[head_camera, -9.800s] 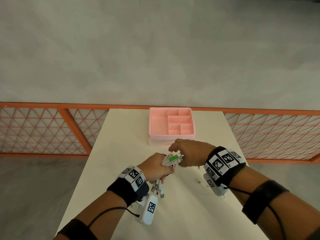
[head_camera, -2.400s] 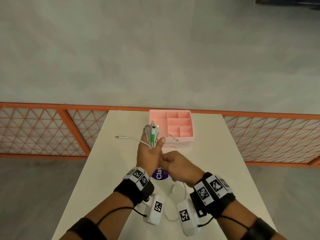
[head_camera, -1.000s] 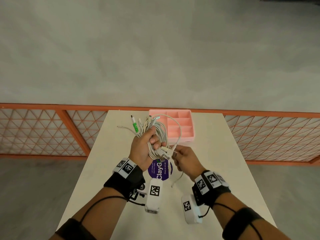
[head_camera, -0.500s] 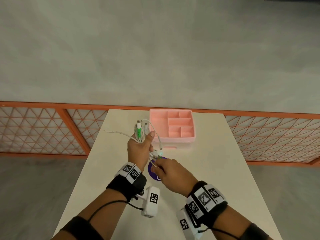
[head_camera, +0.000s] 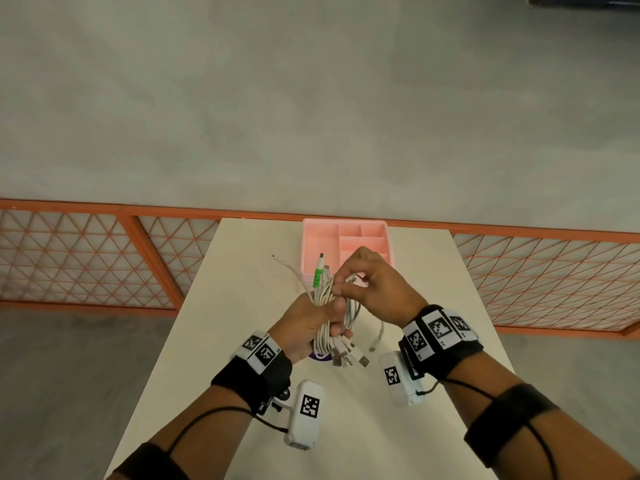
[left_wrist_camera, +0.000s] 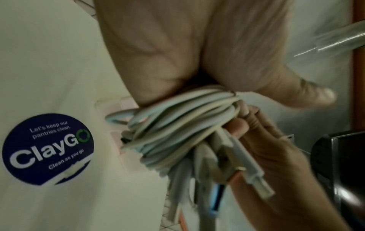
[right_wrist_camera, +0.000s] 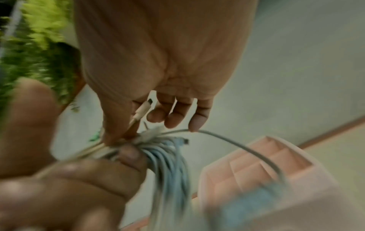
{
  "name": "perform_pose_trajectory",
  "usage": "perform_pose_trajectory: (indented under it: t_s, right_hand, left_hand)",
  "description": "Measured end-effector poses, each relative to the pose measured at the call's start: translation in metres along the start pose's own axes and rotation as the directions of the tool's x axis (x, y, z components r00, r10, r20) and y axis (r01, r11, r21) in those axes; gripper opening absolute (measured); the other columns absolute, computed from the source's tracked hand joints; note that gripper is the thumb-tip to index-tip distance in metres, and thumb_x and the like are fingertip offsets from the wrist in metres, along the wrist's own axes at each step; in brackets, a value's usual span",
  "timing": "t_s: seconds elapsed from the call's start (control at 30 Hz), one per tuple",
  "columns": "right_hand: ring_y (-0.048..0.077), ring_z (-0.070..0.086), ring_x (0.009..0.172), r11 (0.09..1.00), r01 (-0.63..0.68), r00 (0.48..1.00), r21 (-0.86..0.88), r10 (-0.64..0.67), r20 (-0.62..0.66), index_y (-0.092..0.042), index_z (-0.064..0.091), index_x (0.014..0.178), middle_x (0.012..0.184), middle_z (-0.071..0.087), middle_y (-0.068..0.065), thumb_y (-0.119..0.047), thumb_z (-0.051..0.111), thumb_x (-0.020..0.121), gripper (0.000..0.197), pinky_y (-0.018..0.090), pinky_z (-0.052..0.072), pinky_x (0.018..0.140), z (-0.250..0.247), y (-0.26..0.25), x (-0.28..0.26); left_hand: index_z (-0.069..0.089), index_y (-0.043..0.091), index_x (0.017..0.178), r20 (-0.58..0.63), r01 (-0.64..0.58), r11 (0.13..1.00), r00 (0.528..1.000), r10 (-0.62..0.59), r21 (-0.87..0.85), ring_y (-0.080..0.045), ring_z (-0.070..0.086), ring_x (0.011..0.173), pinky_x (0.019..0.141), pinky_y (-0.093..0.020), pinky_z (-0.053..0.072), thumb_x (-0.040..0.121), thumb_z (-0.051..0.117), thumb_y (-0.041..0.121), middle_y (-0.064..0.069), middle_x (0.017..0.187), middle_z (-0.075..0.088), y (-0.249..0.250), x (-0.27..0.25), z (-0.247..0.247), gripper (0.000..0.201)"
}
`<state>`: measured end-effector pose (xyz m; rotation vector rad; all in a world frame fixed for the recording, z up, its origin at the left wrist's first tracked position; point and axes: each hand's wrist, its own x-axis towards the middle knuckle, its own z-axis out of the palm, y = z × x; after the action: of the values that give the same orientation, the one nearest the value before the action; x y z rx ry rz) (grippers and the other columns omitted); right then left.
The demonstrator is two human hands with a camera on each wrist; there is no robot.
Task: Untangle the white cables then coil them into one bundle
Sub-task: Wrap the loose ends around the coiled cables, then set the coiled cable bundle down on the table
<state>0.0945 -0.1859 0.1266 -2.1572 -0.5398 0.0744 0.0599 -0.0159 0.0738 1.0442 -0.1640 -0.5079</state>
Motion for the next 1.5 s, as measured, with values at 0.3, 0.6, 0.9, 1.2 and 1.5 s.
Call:
perform_pose_trajectory:
  t_s: [0.3, 0.6, 0.9, 1.2, 1.5]
  right_hand:
    - [0.016, 0.051, 0.06, 0.839, -0.144, 0.977, 0.525, 0.204, -0.058, -0.022, 0.043, 0.104, 0.084, 0.05, 0.007, -0.025, 0.052, 0.095, 0.013, 0.025, 0.045, 0.049, 0.029, 0.005, -0.009]
    - [0.017, 0.055, 0.052, 0.663, -0.196, 0.926, 0.723, 0.369, -0.086, -0.01, 0.06, 0.094, 0.068, 0.058, 0.007, -0.025, 0.059, 0.09, 0.015, 0.02, 0.04, 0.038, 0.045, 0.003, -0.02]
    - [0.022, 0.048, 0.037, 0.754, -0.297, 0.86, 0.586, 0.478, -0.179, -0.003, 0.055, 0.085, 0.049, 0.056, 0.007, -0.047, 0.064, 0.09, 0.045, 0.029, 0.041, 0.046, 0.042, 0.003, -0.02]
    - [0.002, 0.065, 0.055, 0.907, -0.285, 0.906, 0.309, 0.36, -0.222, -0.019, 0.066, 0.083, 0.066, 0.071, -0.01, -0.045, 0.067, 0.088, 0.026, 0.013, 0.043, 0.051, 0.042, 0.009, -0.027]
    - [0.005, 0.064, 0.061, 0.964, -0.201, 0.956, 0.174, 0.232, -0.181, -0.025, 0.063, 0.085, 0.071, 0.071, -0.007, -0.048, 0.065, 0.088, 0.023, 0.019, 0.047, 0.059, 0.039, 0.007, -0.023]
  left_hand:
    - [0.067, 0.013, 0.08, -0.078, 0.096, 0.958, 0.99, -0.121, -0.269, -0.008, 0.038, 0.04, 0.064, -0.035, 0.055, 0.095, 0.048, 0.003, 0.004, 0.05, 0.034, 0.013, 0.003, 0.021, 0.027]
    - [0.062, 0.016, 0.063, -0.013, 0.157, 0.967, 0.987, -0.163, -0.203, -0.008, 0.039, 0.041, 0.068, -0.032, 0.053, 0.095, 0.046, 0.008, 0.005, 0.047, 0.036, 0.004, -0.004, 0.019, 0.037]
    - [0.067, 0.0, 0.078, -0.277, 0.022, 0.964, 0.959, 0.055, 0.266, -0.031, 0.062, 0.061, 0.073, -0.043, 0.054, 0.081, 0.068, 0.012, -0.018, 0.063, 0.061, -0.005, 0.001, 0.013, 0.013]
    - [0.07, 0.009, 0.108, -0.293, 0.103, 0.878, 0.955, 0.045, 0.468, -0.034, 0.074, 0.09, 0.085, -0.052, 0.059, 0.067, 0.08, 0.003, -0.016, 0.098, 0.076, 0.003, 0.005, 0.003, 0.043]
    - [0.069, 0.001, 0.108, -0.257, 0.222, 0.932, 0.955, -0.149, 0.285, -0.035, 0.061, 0.08, 0.063, -0.033, 0.054, 0.08, 0.061, -0.005, -0.025, 0.089, 0.062, 0.003, 0.002, 0.01, 0.029]
